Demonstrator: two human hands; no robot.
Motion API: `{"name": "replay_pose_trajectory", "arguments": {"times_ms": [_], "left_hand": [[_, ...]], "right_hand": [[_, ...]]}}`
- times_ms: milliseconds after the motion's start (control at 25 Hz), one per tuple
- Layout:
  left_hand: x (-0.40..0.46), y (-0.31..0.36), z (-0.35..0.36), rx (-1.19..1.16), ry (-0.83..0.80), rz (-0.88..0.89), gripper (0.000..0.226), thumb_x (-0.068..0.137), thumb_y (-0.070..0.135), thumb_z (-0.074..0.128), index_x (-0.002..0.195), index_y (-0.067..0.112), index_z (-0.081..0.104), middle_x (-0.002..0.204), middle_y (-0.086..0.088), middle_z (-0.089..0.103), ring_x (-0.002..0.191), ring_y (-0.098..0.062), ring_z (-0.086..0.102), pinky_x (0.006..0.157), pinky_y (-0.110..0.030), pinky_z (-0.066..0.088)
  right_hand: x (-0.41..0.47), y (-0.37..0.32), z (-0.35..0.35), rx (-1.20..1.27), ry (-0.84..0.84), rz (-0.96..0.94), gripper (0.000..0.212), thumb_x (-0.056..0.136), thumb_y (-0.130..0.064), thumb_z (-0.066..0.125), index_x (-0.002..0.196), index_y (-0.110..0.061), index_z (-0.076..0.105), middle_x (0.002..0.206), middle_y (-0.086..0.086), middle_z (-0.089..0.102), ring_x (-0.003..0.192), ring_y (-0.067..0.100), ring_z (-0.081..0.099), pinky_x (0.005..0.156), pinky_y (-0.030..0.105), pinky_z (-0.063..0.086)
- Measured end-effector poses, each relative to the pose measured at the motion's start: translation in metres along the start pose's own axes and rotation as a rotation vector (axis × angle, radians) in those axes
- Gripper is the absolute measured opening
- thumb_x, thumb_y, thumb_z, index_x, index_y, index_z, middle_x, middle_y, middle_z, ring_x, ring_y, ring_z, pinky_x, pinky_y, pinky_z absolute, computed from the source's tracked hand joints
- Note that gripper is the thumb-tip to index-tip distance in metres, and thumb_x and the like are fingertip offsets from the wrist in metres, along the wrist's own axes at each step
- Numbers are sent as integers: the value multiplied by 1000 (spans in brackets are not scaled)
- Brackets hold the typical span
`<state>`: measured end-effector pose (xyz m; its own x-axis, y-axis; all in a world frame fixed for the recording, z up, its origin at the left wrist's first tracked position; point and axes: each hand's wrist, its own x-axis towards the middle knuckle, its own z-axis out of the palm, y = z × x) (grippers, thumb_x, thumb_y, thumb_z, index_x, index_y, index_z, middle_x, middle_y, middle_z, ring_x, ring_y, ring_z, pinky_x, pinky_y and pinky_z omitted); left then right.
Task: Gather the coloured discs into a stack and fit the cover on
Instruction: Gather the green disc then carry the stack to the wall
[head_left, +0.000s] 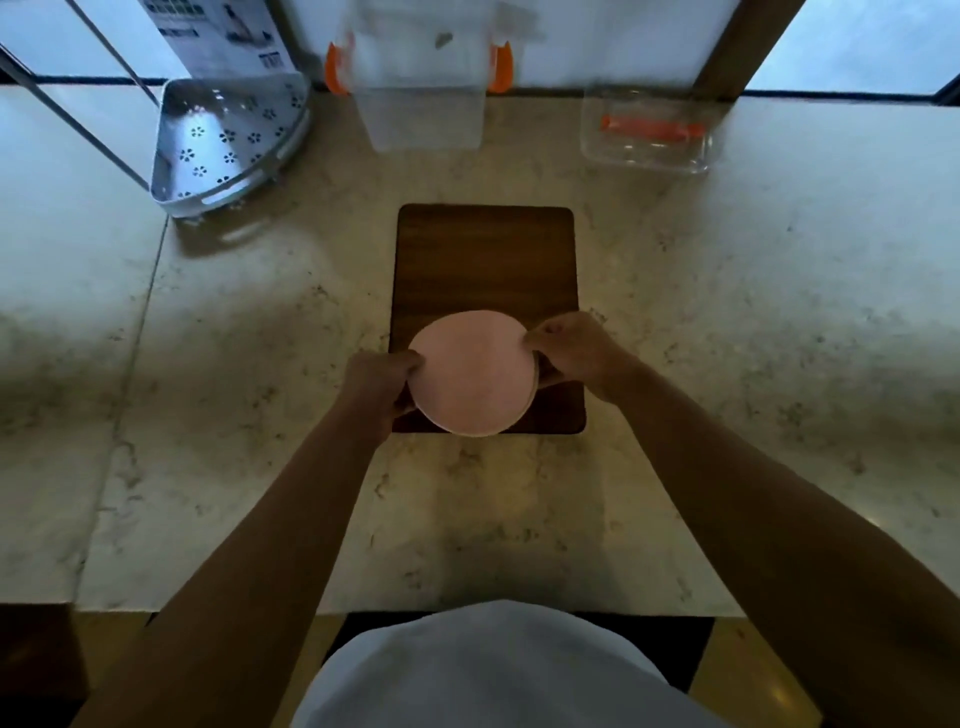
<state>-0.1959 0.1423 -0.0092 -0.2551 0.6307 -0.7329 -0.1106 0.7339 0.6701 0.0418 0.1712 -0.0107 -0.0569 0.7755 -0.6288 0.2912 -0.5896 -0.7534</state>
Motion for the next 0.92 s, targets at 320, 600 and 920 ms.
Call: {"name": "replay_pose_trajectory", "arguments": {"times_ms": [320, 600, 920], "left_hand": [[39, 102, 4, 224, 32, 153, 14, 80, 7, 72, 86, -4, 67, 100, -24, 70, 88, -40, 69, 79, -55, 60], [94, 219, -4, 173, -51, 274, 6, 80, 4, 72, 84, 2, 68, 103, -26, 71, 93, -41, 69, 85, -54, 57], [150, 355, 7, 159, -69, 527, 18, 79, -9, 67, 94, 2, 70, 97, -24, 73, 86, -39, 70, 71, -44, 60]], "right_hand": [[44, -60, 2, -303, 24, -66, 25, 94, -27, 58, 84, -7, 70, 75, 8, 71, 66, 18, 69, 59, 28, 58], [101, -181, -17, -432, 91, -277, 20, 89, -23, 66, 82, -6, 74, 69, 13, 71, 57, 16, 62, 61, 31, 52], [185, -299, -53, -476, 225, -576, 13, 85, -22, 69, 73, -26, 72, 56, -5, 67, 49, 4, 60, 56, 22, 43]]}}
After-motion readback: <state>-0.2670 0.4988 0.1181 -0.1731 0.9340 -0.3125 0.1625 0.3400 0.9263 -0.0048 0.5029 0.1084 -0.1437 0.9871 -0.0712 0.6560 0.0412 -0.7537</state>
